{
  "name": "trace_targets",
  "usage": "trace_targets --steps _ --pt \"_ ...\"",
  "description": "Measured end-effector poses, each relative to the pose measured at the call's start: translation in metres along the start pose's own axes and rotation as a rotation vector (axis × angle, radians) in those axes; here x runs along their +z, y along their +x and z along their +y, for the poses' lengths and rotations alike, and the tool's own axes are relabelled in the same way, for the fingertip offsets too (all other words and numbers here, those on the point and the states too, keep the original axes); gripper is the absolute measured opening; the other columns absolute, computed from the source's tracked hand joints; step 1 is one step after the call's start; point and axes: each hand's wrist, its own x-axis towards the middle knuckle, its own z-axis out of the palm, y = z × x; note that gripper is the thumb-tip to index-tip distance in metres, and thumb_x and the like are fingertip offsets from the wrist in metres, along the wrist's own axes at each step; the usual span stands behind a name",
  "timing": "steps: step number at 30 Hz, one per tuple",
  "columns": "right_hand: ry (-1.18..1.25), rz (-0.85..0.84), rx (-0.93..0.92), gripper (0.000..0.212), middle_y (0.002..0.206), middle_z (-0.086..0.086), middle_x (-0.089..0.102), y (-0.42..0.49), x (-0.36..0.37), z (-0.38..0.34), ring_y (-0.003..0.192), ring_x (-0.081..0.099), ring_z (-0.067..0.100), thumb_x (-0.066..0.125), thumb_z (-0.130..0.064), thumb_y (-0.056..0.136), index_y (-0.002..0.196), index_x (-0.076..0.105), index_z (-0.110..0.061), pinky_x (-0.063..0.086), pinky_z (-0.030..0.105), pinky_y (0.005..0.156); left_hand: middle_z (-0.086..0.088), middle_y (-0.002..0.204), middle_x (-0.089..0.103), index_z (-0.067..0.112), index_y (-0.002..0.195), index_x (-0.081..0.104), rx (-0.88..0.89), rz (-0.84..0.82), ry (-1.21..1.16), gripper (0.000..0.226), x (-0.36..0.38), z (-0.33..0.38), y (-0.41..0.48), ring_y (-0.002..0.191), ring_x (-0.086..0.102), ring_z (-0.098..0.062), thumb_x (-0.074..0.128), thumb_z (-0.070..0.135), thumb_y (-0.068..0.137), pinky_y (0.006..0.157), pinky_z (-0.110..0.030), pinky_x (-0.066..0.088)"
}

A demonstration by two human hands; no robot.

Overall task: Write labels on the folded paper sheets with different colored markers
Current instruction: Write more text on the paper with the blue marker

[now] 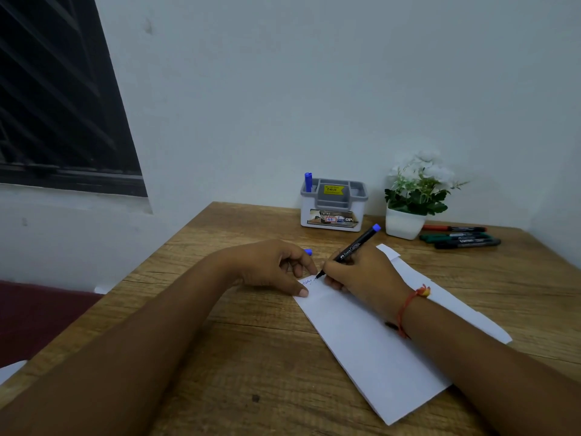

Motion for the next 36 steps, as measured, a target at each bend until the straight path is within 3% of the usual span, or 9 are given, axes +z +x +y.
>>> trace_targets --steps 4,23,36 --pt "-0.02 -0.011 -0.003 0.025 0.067 0.003 0.075 -0.0001 -0.0006 -0.0016 0.067 0.071 0.016 0.069 -0.031 0.08 0.071 0.075 -0.008 0.06 0.044 0.077 0.011 0.098 0.059 0.032 0.118 0.065 0.021 0.01 0.009 0.046 0.0008 -0.0012 0.0006 0.07 0.05 0.013 0.081 0.032 0.075 0.065 -0.005 0.038" --pt "-0.032 0.0 0.031 0.027 0.069 0.007 0.075 0.0041 0.0025 0.0024 0.073 0.073 0.026 0.068 -0.032 0.077 0.074 0.075 -0.006 0.061 0.05 0.076 0.014 0.095 0.058 0.033 0.118 0.065 0.027 0.006 0.018 0.045 0.001 -0.0042 0.002 0.07 0.049 0.012 0.081 0.033 0.076 0.068 -0.01 0.039" --pt "-0.009 0.05 0.05 0.023 0.064 0.004 0.074 0.0021 0.0014 0.0019 0.063 0.069 0.017 0.067 -0.026 0.077 0.067 0.072 -0.006 0.061 0.046 0.078 0.014 0.095 0.058 0.032 0.117 0.065 0.022 0.012 0.016 0.044 0.0018 -0.0026 0.0012 0.067 0.049 0.012 0.081 0.032 0.076 0.063 -0.006 0.038"
